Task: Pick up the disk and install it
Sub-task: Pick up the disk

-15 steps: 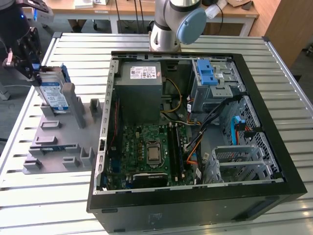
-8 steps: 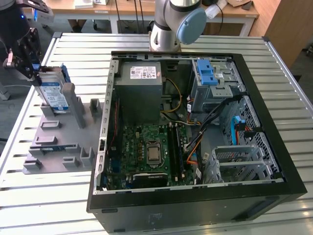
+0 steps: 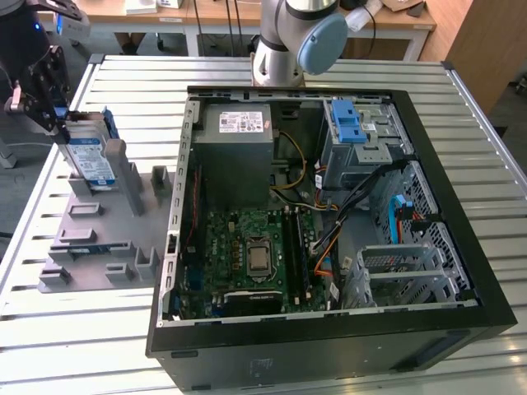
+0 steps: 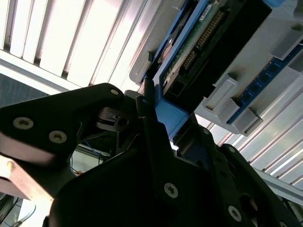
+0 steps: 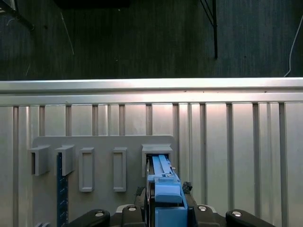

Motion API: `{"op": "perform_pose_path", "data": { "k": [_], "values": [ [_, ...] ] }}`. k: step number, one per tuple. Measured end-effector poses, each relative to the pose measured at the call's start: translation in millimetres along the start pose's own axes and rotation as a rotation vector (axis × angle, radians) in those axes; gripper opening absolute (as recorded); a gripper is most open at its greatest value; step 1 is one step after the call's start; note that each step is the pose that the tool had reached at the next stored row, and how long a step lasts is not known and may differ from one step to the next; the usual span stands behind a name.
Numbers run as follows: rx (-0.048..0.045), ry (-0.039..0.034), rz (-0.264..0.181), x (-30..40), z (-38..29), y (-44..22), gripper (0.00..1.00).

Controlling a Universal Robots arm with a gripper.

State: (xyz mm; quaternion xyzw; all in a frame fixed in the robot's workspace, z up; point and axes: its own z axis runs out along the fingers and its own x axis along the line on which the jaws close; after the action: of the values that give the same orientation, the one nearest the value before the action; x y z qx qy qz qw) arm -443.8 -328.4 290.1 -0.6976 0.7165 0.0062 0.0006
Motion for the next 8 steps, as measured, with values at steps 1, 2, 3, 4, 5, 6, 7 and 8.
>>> {"op": "perform_pose_path", "data": {
  "k": [1, 2, 3, 4, 5, 6, 7, 8],
  "values": [
    [0.0, 0.0, 0.0, 0.0, 0.0, 0.0, 0.41],
    [-0.0001, 0.0001, 0.0, 0.0, -0.1, 0.0, 0.41],
    [-0.0003, 0.0006, 0.0, 0.0, -0.2, 0.0, 0.41],
    [-0.0003, 0.0013, 0.0, 0.1, -0.2, 0.0, 0.42],
    [-0.0003, 0.0022, 0.0, 0.1, -0.1, 0.0, 0.42],
    [-0.0003, 0.0032, 0.0, 0.1, 0.1, 0.0, 0.42],
    [-0.0002, 0.0042, 0.0, 0.2, 0.4, 0.0, 0.48],
    [-0.0001, 0.0051, 0.0, 0.2, 0.9, 0.0, 0.48]
  ]
}}
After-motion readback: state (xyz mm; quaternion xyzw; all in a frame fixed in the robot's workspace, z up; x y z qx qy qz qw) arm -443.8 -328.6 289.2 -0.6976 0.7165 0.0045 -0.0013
